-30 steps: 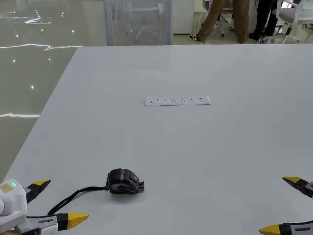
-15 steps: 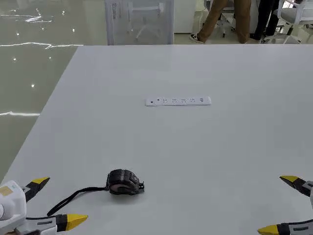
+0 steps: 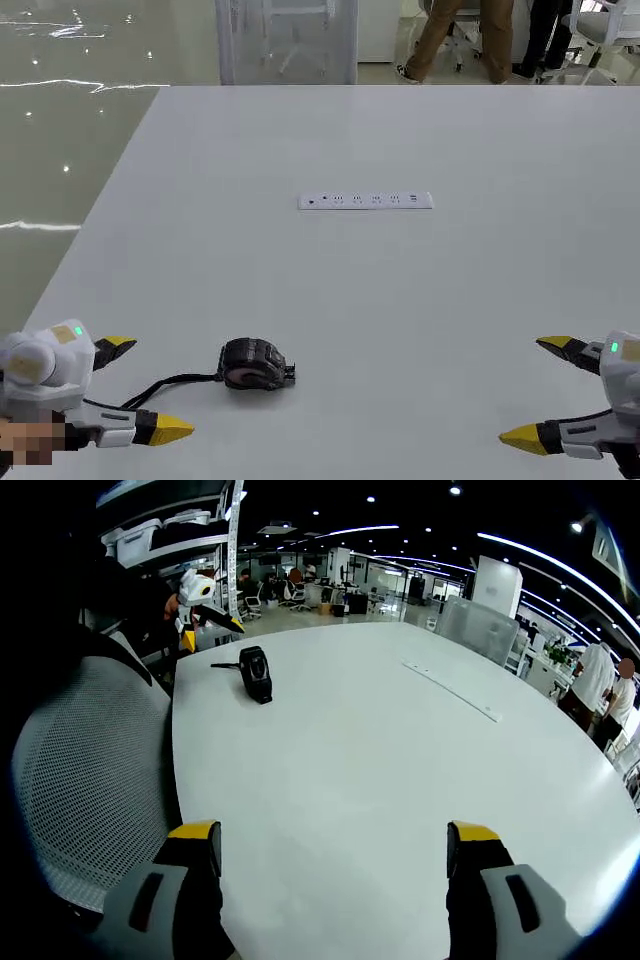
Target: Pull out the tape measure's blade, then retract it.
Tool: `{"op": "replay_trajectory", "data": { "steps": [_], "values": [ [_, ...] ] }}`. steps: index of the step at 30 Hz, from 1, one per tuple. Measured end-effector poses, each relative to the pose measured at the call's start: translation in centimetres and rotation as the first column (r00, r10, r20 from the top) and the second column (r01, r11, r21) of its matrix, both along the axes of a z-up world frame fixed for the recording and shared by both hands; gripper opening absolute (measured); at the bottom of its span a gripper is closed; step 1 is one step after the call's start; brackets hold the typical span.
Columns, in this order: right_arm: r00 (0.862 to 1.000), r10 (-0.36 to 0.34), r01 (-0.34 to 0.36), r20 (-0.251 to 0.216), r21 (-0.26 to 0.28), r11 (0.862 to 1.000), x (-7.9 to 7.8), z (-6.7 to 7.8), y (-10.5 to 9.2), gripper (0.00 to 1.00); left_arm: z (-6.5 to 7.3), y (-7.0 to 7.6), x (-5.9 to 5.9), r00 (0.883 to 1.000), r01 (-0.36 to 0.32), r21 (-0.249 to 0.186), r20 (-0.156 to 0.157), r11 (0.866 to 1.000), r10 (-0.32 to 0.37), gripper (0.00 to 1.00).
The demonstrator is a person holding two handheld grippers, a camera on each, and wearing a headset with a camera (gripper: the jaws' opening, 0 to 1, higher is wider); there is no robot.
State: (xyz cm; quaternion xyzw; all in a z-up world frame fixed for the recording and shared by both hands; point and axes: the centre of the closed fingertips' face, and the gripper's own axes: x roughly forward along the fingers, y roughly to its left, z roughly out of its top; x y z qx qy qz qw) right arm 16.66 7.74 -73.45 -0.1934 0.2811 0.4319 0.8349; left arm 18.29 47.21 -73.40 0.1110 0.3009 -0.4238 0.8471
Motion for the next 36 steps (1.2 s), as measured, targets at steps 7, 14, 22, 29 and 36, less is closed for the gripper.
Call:
{"op": "replay_trajectory", "data": {
  "steps": [7,14,22,29,36],
  "values": [
    [0.998,0.056,-0.056,0.014,0.003,0.998,1.1,0.3,1.9,1.0,0.5,-1.4,1.4,0.992,0.126,0.088,0.0,0.988,-0.126,0.99],
    [0.995,0.097,-0.097,0.037,-0.001,0.995,2.5,1.0,3.7,1.0,1.2,-2.5,2.1,0.979,0.203,0.131,-0.038,0.97,-0.2,0.96],
    [0.986,0.157,-0.156,-0.051,0.034,0.987,2.5,0.3,6.2,1.0,0.6,-3.4,2.8,0.964,0.267,0.187,-0.055,0.945,-0.261,0.95],
    [0.974,0.22,-0.219,-0.056,0.019,0.976,3.0,-0.9,9.2,1.0,-1.2,-4.7,2.2,0.94,0.339,0.228,-0.107,0.913,-0.323,0.95],
    [0.961,0.274,-0.273,-0.05,0.019,0.962,3.8,-1.3,12.1,1.0,-2.7,-5.5,2.6,0.917,0.393,0.281,-0.192,0.876,-0.349,0.86]
  ]
}}
